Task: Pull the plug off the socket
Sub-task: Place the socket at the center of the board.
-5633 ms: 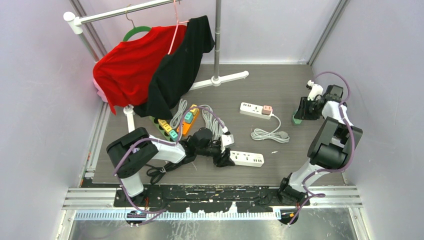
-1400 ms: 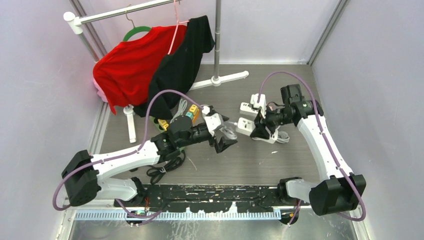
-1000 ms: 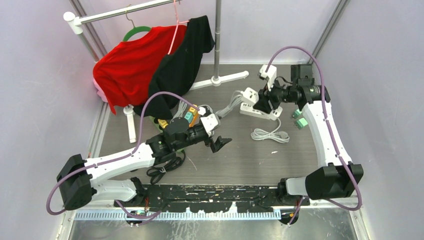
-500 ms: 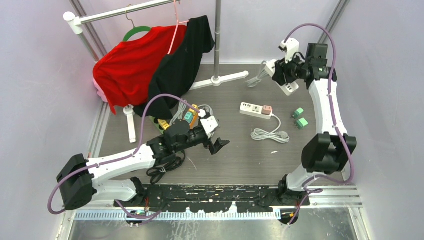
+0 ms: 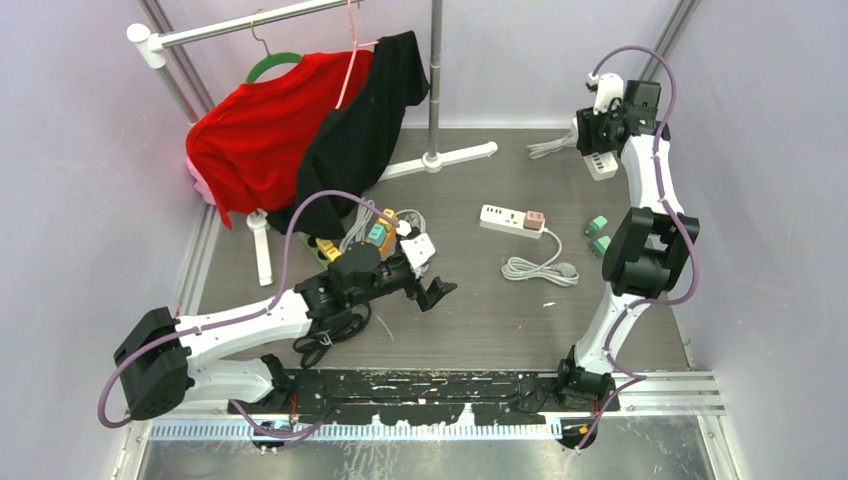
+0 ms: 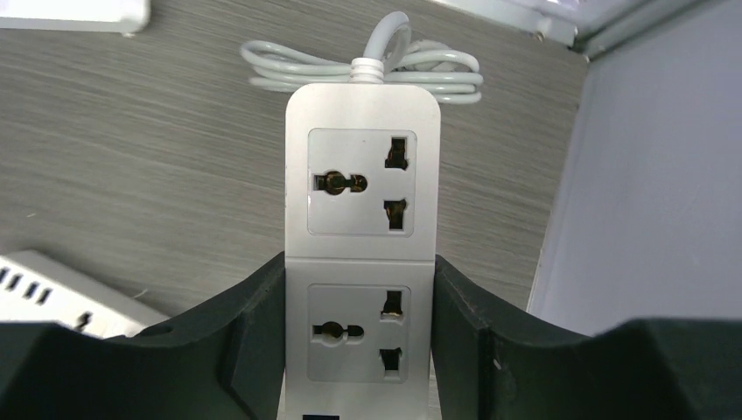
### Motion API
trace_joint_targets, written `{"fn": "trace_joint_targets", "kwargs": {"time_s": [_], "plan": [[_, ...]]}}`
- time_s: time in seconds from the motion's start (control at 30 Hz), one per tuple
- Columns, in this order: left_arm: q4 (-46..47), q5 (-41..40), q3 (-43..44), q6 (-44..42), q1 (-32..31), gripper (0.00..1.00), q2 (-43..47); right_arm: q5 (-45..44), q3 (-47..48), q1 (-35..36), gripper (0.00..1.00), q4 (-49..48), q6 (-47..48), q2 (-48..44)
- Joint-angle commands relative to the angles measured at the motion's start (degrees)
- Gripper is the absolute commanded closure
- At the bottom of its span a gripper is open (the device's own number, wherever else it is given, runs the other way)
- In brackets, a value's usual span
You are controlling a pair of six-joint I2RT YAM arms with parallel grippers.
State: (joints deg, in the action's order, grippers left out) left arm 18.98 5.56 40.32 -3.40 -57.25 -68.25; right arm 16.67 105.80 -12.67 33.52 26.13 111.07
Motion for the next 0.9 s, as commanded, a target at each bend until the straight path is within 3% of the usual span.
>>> {"fn": "trace_joint_targets", "kwargs": {"time_s": [0.0, 0.43, 0.7, 0.87], "plan": [[3.1, -0.9, 0.0, 0.7, 0.4, 0.04, -0.3, -7.1, -0.9, 0.4, 0.95, -7.1, -4.1, 2.0], [2.3, 0.6, 1.6, 0.8, 1.1, 0.04, -2.7, -10.9, 0.6, 0.7, 0.93, -5.6, -17.1, 12.0], [2.1, 1.3, 2.8, 1.0, 1.5, 0.04, -4.1, -13.9, 2.0, 2.7, 0.81, -6.0, -15.5, 16.2], [1.3, 1.6, 3.3, 1.2, 1.5, 0.04, -4.1, -15.4, 2.6, 3.2, 0.66, -6.2, -14.6, 18.1]]}}
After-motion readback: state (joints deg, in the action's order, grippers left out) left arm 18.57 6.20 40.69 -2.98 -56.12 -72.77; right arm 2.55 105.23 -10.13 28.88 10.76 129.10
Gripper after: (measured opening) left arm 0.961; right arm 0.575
